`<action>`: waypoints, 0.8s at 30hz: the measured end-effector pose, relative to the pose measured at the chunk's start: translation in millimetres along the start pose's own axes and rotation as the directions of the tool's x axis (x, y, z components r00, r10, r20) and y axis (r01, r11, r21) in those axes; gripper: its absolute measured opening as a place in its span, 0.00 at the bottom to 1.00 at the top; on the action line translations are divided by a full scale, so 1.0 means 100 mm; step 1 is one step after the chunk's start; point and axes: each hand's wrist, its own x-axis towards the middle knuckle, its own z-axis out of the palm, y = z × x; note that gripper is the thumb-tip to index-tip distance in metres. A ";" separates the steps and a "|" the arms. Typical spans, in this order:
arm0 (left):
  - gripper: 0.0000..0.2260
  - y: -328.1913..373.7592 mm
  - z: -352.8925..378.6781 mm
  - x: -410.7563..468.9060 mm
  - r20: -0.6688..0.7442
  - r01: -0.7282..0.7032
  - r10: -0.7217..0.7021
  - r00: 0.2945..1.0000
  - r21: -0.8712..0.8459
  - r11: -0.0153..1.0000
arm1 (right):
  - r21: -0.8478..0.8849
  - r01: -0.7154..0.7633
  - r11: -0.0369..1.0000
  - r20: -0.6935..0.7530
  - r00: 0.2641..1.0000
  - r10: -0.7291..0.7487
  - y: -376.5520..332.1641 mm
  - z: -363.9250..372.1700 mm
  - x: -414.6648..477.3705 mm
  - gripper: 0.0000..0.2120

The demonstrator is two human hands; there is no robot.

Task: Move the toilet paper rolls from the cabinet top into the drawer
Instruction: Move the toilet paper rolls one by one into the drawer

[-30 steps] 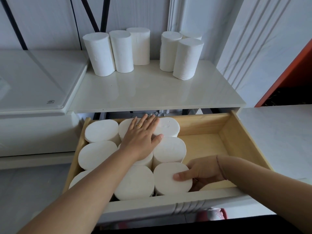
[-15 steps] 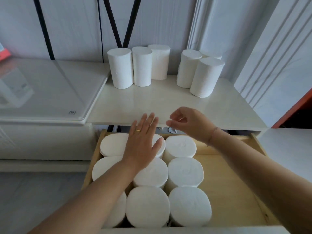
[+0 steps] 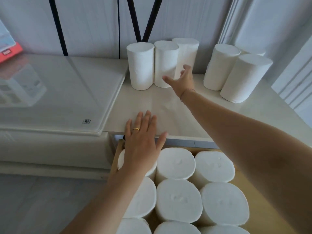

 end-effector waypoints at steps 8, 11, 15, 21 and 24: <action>0.30 -0.01 0.00 0.00 0.009 -0.002 0.002 1.000 -0.012 1.000 | 0.062 -0.017 0.998 -0.110 0.994 0.024 -0.04 0.41 0.26 0.45; 0.30 -0.01 0.01 -0.01 0.003 -0.006 0.006 1.000 -0.016 1.000 | 0.059 0.000 0.998 -0.167 0.986 0.010 -0.07 0.47 0.29 0.46; 0.30 -0.01 0.01 -0.01 0.011 -0.007 0.007 1.000 -0.006 1.000 | 0.003 0.022 1.000 -0.191 0.981 -0.021 -0.13 0.49 0.34 0.47; 0.29 -0.01 0.01 -0.02 -0.007 -0.005 0.005 1.000 -0.013 1.000 | -0.036 0.000 0.999 -0.165 0.986 -0.006 -0.16 0.40 0.35 0.37; 0.29 -0.01 0.01 -0.02 -0.015 -0.003 0.003 1.000 -0.009 1.000 | -0.032 0.017 0.999 -0.133 0.991 -0.021 -0.13 0.25 0.25 0.32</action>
